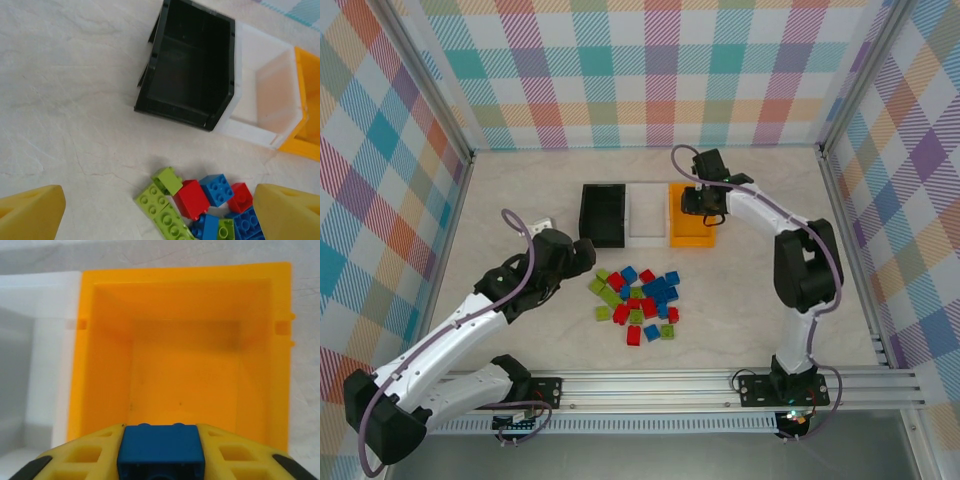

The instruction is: Sort the legos into containers by color

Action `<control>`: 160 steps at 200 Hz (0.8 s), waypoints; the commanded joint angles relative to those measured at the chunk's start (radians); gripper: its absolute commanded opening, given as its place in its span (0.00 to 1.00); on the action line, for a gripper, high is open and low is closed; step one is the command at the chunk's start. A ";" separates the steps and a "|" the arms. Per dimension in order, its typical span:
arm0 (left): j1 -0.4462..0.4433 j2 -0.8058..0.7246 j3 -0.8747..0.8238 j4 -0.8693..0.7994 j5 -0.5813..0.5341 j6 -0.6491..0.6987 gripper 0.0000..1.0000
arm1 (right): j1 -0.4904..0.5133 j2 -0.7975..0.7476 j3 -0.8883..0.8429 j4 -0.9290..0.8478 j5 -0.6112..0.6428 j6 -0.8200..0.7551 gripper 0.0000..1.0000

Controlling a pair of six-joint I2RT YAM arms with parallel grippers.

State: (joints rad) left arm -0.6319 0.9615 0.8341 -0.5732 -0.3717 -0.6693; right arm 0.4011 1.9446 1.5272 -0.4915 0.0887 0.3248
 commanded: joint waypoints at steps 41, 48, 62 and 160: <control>0.010 0.048 -0.033 0.007 0.111 0.002 0.95 | -0.021 -0.033 0.064 -0.003 -0.105 0.029 0.69; 0.010 0.059 -0.033 0.009 0.130 0.003 0.92 | -0.019 -0.054 0.050 -0.003 -0.118 0.030 0.69; 0.009 0.091 -0.040 0.015 0.176 0.001 0.87 | -0.015 -0.115 -0.016 0.027 -0.146 0.031 0.69; -0.148 0.325 -0.153 0.096 0.290 -0.078 0.69 | 0.002 -0.324 -0.363 0.161 -0.150 0.032 0.69</control>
State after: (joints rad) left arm -0.7719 1.2770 0.7029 -0.5117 -0.0860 -0.7231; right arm 0.3988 1.6447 1.1934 -0.3775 -0.0395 0.3508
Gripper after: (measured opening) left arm 0.708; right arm 0.687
